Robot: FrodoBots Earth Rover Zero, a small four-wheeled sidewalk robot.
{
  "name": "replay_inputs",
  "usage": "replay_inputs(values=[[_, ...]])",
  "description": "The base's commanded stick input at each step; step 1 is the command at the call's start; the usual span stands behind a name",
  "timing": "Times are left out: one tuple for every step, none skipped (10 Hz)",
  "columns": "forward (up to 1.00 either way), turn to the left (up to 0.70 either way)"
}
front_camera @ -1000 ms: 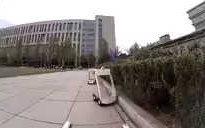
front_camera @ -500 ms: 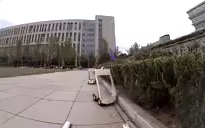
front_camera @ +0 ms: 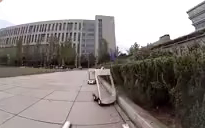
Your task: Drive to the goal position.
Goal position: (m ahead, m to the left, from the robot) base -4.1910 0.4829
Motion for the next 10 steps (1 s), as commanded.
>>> replay_inputs(values=[[0.06, 0.0], [0.06, 0.0], [0.06, 0.0], [0.06, 0.0], [0.06, 0.0], [0.06, 0.0], [0.06, 0.0], [0.06, 0.0], [0.06, 0.0], [0.06, 0.0]])
